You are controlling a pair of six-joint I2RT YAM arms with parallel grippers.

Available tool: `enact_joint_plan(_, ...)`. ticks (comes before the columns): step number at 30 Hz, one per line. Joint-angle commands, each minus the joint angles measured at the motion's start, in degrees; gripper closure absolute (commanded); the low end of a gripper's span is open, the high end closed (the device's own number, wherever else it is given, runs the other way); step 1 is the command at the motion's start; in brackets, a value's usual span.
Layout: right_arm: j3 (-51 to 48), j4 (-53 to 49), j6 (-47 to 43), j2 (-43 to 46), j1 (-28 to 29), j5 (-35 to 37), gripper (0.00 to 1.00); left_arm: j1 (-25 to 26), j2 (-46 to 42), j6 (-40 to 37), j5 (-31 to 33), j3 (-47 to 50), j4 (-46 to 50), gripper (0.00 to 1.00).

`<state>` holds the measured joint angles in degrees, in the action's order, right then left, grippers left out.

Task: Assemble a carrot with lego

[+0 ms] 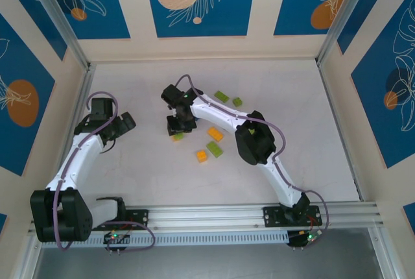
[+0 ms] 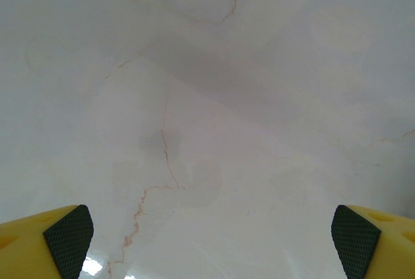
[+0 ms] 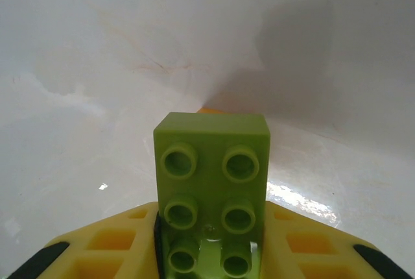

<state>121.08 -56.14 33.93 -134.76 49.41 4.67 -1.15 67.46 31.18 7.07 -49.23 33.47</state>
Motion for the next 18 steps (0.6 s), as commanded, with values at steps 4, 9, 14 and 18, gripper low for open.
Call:
enact_joint_plan(4,1.35,-1.26,1.57,-1.72,1.02,-0.78,0.65,-1.14,-0.14,0.53,-0.92,0.1,-0.25,0.03)
enact_joint_plan(9,2.61,-1.98,2.28,-2.73,1.56,-0.46,0.65,-1.12,-0.3,0.53,-1.01,0.1,-0.16,0.03)
enact_joint_plan(14,3.48,-3.44,2.45,-3.75,2.25,0.78,0.65,-1.21,-0.31,0.55,-1.09,0.1,-0.08,0.03)
enact_joint_plan(18,2.66,-3.02,2.56,-2.81,2.62,3.32,0.65,-1.22,-0.4,0.59,-1.17,0.2,-0.16,0.03)
